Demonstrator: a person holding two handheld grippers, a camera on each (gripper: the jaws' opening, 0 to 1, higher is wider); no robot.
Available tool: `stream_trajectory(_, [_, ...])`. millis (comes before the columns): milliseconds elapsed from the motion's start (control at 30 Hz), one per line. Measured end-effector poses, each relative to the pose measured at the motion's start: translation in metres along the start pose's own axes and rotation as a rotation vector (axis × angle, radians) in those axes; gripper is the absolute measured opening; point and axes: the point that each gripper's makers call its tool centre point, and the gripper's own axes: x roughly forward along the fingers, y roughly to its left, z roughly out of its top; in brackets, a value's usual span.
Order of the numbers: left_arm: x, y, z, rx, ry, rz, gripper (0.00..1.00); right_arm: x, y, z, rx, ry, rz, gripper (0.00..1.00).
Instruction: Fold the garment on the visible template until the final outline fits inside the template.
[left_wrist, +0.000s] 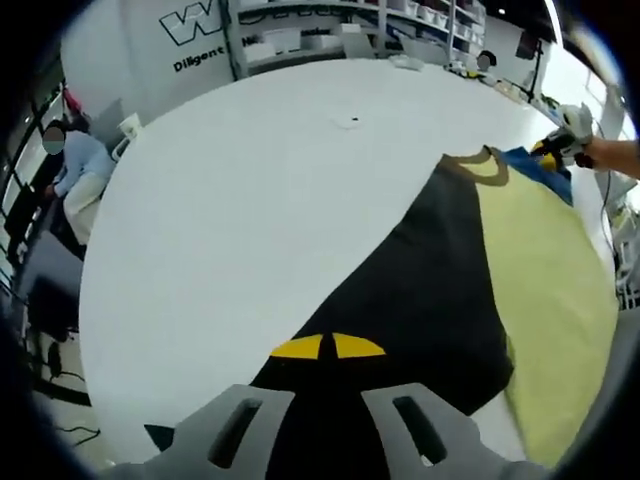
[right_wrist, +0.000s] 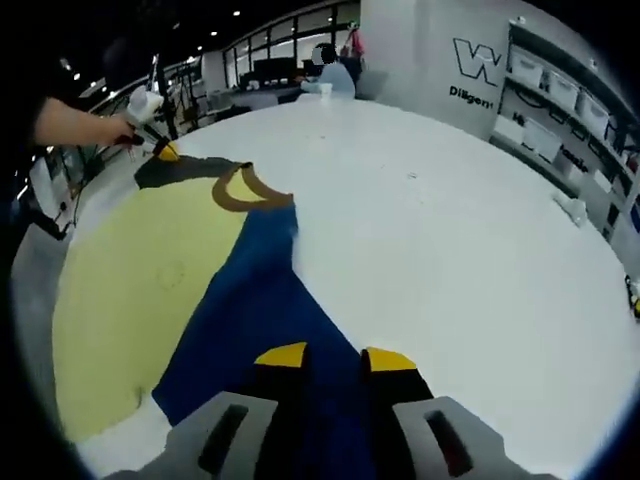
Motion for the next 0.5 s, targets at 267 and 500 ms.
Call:
stream_trajectory(267, [-0.001, -0.002, -0.001, -0.024, 0.004, 0.01, 0.04, 0.004, -0.014, -0.008, -0.038, 0.038, -0.071, 0.0])
stream_trajectory(500, [0.001, -0.009, 0.0, -0.037, 0.006, 0.027, 0.04, 0.005, -0.032, -0.009, 0.0, 0.063, -0.142, 0.0])
